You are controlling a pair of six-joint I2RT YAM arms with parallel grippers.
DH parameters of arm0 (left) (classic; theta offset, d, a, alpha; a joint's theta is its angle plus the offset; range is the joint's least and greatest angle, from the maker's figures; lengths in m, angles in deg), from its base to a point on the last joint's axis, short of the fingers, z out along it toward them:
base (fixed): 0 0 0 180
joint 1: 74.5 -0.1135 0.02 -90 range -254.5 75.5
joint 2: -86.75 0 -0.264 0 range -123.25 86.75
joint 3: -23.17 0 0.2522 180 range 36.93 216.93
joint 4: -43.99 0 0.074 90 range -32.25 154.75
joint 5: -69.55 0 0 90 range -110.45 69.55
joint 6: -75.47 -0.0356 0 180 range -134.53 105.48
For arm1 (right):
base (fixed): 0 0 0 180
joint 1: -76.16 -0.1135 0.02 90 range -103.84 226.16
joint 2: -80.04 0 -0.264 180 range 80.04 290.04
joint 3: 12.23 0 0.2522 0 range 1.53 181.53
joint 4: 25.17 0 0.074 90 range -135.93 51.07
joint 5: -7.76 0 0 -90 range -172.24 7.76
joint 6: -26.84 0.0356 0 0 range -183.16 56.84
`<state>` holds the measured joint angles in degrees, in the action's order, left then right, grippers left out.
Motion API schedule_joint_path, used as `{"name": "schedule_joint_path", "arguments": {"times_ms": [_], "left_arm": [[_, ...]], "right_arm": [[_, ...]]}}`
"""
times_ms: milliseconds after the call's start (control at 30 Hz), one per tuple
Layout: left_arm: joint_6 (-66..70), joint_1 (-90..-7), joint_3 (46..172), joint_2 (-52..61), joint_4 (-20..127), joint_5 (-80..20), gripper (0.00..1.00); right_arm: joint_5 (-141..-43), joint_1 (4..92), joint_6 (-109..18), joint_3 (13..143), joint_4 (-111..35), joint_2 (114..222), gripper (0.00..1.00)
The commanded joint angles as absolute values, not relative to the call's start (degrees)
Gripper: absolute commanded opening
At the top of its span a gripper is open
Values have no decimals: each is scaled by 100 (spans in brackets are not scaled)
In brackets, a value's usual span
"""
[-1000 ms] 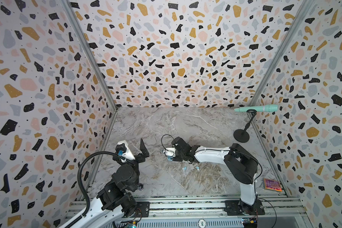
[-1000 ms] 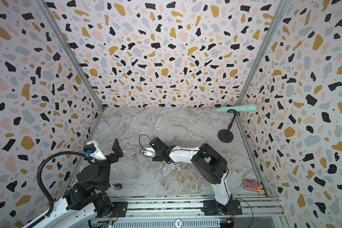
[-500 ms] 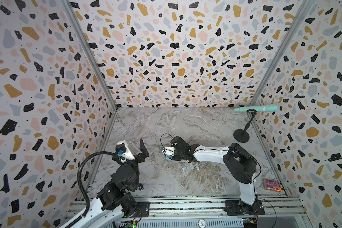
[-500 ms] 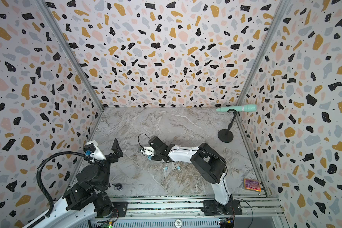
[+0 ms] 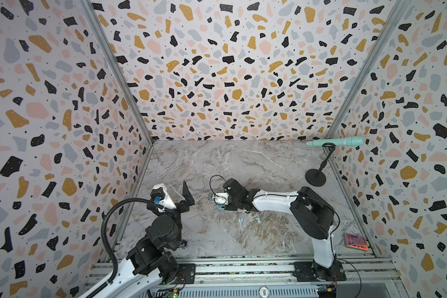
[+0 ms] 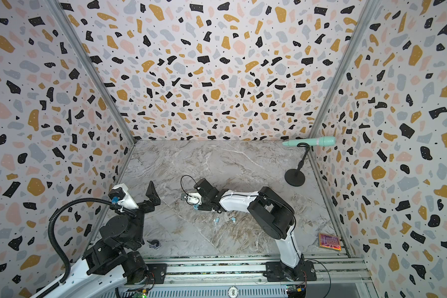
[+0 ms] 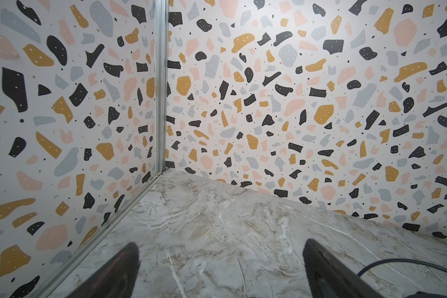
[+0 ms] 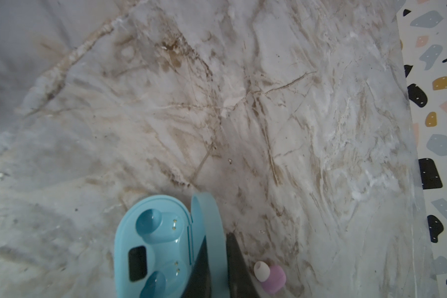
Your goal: Insert the wireless bluetooth earbuds into the charging case
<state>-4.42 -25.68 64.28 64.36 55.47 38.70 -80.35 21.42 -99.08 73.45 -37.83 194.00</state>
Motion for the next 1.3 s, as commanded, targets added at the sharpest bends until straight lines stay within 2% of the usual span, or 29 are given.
{"name": "schedule_joint_path", "arguments": {"times_ms": [0, 233, 400, 467, 500, 633, 667, 700, 800, 1000, 1133, 1267], "left_arm": [[-483, -2612, 6365, 6495, 5260, 3905, 100], [-487, -2622, 6347, 6487, 5250, 3887, 100], [-503, -2629, 6329, 6461, 5223, 3851, 100], [-503, -2628, 6321, 6456, 5221, 3840, 100], [-503, -2633, 6318, 6445, 5215, 3836, 100], [-511, -2643, 6312, 6418, 5197, 3806, 100], [-513, -2647, 6305, 6418, 5192, 3770, 100], [-517, -2651, 6296, 6414, 5178, 3742, 100], [-525, -2668, 6293, 6383, 5151, 3658, 100], [-545, -2678, 6290, 6389, 5122, 3144, 100], [-548, -2678, 6186, 6452, 4966, 2732, 100], [-451, -2678, 6069, 6517, 4826, 2166, 100]], "right_arm": [[-8101, 2176, -9870, 7608, -3951, 19357, 13], [-8218, 2202, -9723, 7624, -3969, 19259, 31], [-8268, 2232, -9669, 7528, -3912, 19057, 39], [-8279, 2235, -9624, 7460, -3848, 18895, 52], [-8297, 2237, -9596, 7426, -3808, 18825, 55], [-8407, 2246, -9407, 7315, -3696, 18429, 59], [-8432, 2242, -9353, 7271, -3636, 18308, 70], [-8457, 2246, -9307, 7223, -3568, 18209, 73], [-8475, 2255, -9109, 7092, -3397, 17858, 100], [-8211, 2273, -8231, 6591, -2651, 16942, 99], [-7651, 2277, -7169, 5925, -1950, 16093, 99], [-7374, 2303, -6046, 5322, -1917, 15365, 99]]}}
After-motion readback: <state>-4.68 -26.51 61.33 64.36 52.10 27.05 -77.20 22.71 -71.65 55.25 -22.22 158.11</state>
